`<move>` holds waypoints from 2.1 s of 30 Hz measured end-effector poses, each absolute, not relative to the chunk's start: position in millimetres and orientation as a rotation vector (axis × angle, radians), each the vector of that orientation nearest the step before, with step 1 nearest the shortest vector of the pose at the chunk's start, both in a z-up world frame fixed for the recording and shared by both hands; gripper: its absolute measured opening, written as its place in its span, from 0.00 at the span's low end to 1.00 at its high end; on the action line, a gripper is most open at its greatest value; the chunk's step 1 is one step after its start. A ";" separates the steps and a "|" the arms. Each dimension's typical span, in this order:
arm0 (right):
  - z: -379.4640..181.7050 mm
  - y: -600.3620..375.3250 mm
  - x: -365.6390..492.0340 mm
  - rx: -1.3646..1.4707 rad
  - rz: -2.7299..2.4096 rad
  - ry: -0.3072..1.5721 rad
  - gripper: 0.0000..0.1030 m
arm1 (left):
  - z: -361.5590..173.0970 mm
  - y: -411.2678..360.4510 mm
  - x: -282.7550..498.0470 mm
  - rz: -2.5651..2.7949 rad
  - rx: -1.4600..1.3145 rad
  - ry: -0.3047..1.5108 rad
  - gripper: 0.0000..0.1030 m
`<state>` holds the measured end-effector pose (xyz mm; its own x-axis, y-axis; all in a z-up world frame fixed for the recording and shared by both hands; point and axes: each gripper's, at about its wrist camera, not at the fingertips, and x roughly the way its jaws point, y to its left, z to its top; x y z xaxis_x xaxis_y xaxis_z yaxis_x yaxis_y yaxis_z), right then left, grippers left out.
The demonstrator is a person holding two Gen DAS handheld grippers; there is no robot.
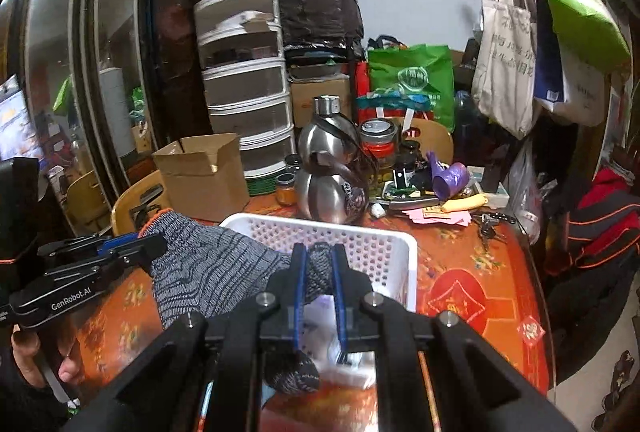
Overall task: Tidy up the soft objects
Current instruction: 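Lift the grey gloves with both tools into the basket and open, then move both open tools to the blue wet-wipe pack on the table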
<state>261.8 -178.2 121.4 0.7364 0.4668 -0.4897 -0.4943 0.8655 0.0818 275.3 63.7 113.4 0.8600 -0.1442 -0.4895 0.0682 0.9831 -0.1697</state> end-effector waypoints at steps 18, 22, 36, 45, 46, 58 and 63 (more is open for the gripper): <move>57.9 -145.9 391.8 -0.119 0.436 0.629 0.11 | 38.0 69.3 396.8 0.028 -0.112 0.634 0.13; 41.5 -146.5 398.2 -0.095 0.417 0.687 0.66 | 22.4 72.9 394.8 0.032 -0.097 0.660 0.43; 29.1 -174.1 376.4 -0.022 0.416 0.691 0.84 | 19.9 83.7 352.8 0.031 -0.115 0.631 0.78; 19.5 -177.2 360.7 -0.013 0.430 0.699 0.84 | 18.7 81.8 339.9 0.036 -0.108 0.636 0.78; 18.9 -177.5 360.3 -0.010 0.429 0.700 0.84 | 18.2 82.5 338.0 0.038 -0.110 0.637 0.78; 12.0 -191.8 279.3 0.075 0.489 0.660 0.84 | -8.4 99.5 238.9 0.049 -0.125 0.620 0.79; -23.5 -189.4 233.5 0.105 0.514 0.723 0.84 | -45.7 109.8 203.2 0.053 -0.146 0.673 0.79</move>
<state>233.5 -189.4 -23.5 0.6319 0.4837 -0.6056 -0.4128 0.8713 0.2653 203.2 109.8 -45.7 0.7811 0.0016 -0.6244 -0.0961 0.9884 -0.1177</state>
